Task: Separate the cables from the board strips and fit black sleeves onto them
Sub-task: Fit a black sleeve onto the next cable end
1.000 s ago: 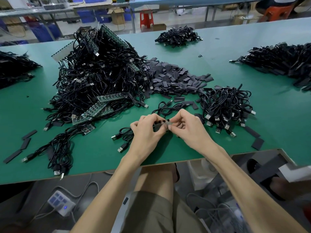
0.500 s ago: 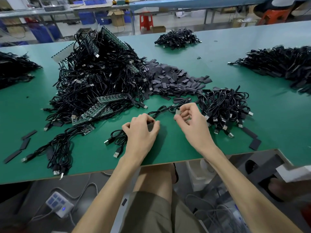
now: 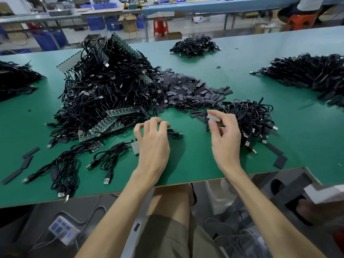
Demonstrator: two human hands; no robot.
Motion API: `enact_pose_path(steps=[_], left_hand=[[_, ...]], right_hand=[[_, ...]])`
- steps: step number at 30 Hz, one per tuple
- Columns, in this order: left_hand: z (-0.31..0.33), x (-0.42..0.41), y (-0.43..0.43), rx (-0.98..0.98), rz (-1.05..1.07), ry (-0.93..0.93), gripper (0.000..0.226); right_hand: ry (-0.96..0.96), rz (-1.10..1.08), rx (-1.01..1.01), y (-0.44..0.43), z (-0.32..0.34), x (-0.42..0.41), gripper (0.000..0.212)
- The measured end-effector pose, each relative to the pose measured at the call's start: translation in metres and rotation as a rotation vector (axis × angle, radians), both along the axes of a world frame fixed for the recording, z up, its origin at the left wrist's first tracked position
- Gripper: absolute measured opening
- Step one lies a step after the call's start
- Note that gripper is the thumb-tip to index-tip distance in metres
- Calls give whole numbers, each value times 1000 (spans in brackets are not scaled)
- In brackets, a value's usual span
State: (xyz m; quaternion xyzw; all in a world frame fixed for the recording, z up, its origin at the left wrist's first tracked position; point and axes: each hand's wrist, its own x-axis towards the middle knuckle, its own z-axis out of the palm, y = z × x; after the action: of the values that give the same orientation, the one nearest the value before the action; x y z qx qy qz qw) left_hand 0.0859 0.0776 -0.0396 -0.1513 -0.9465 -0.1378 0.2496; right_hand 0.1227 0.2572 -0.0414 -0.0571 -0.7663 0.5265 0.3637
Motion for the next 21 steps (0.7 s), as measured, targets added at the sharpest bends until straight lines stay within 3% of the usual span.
enact_pose_path(steps=[5,9,15,21], left_hand=[[14,-14,27,296,-357,-252,28],[18,-14,43,449,-642,-502,39],[3,-12,58,523,-597,-405,14],[-4,-7,56,615,-590,-376,13]], right_hand=[[14,25,-24,3,2,2,18],[0,50,-86,3,1,2,18],[3,93,-219,4,0,1,10],[-16,108,-244,5,-2,0,12]])
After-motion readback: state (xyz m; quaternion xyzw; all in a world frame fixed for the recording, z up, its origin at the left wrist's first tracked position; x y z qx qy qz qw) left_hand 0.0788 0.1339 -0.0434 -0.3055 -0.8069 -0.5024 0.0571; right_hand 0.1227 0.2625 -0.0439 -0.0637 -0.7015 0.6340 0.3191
